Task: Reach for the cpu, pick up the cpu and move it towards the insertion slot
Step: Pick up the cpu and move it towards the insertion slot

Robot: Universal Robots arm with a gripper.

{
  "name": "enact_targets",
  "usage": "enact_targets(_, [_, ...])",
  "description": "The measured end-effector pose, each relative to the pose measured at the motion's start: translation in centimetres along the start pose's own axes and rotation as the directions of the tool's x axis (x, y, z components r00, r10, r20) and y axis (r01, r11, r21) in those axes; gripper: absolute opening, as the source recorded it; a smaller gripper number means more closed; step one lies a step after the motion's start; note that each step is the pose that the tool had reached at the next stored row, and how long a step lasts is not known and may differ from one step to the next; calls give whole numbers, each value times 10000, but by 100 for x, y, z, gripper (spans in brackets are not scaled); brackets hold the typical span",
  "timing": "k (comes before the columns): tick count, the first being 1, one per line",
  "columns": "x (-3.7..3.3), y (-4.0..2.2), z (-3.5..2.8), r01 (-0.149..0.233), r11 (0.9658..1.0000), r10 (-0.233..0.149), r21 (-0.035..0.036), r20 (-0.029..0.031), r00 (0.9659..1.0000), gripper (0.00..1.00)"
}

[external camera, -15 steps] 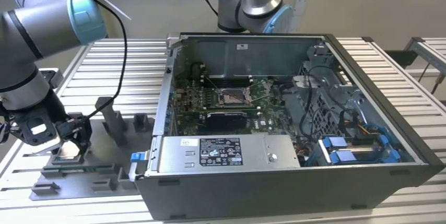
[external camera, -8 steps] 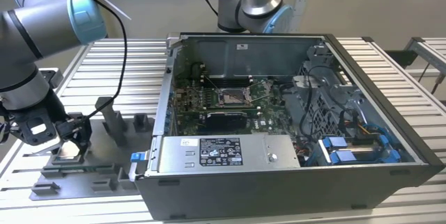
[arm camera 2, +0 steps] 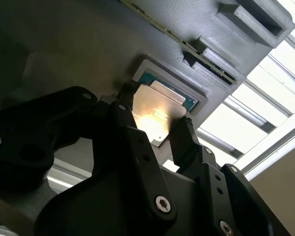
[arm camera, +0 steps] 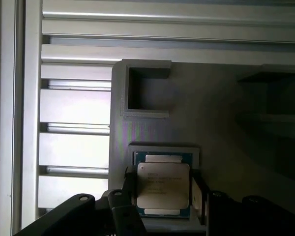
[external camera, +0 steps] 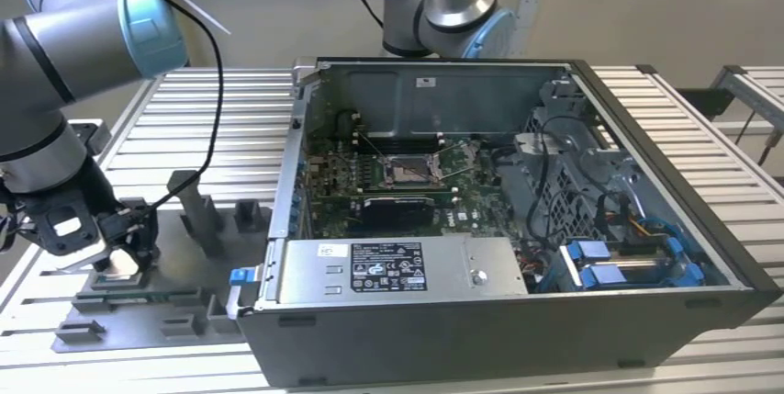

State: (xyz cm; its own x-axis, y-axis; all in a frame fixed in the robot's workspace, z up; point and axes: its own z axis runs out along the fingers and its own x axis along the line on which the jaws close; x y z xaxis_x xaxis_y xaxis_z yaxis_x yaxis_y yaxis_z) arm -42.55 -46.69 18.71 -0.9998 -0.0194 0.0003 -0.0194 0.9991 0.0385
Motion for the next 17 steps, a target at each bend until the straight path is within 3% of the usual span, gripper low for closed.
enact_targets(9, [0,0,-5,0,10000,0,0,-1,10000,0])
enact_targets(17, [0,2,-61,0,10000,0,0,-1,10000,0])
